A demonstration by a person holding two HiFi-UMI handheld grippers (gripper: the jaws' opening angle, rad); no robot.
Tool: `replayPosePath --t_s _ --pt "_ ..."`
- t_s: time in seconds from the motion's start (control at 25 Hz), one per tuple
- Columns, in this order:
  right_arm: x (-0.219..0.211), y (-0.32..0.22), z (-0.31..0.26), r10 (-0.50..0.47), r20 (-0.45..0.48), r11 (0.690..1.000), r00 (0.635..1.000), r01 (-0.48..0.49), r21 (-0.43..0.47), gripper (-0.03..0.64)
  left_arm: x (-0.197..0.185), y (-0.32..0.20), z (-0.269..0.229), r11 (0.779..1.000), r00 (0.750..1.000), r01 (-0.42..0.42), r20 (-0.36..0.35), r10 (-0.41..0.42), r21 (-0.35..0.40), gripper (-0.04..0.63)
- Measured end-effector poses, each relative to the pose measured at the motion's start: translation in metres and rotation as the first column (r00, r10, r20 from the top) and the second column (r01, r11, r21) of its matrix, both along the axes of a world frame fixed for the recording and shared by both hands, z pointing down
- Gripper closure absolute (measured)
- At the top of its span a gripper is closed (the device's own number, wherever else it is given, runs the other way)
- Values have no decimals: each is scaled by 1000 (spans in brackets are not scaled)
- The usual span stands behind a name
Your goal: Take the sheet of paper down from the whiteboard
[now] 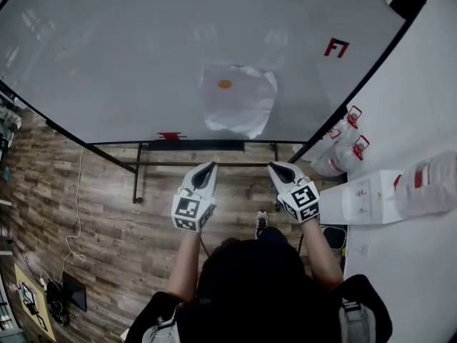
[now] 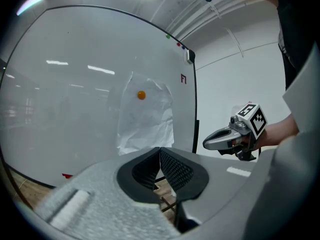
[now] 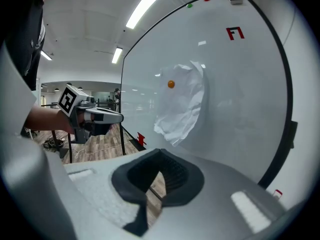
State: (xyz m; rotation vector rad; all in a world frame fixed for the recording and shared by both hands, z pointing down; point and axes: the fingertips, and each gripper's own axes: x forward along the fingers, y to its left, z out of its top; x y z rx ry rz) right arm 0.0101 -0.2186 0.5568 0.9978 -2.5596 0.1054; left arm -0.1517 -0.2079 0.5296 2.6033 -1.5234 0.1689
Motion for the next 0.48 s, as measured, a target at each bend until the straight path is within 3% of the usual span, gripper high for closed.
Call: replayPosePath --t_s 0.48 --pt "13 -53 -4 -82 16 997 997 82 -3 614 16 -40 -2 996 996 88 1 -88 -13 583"
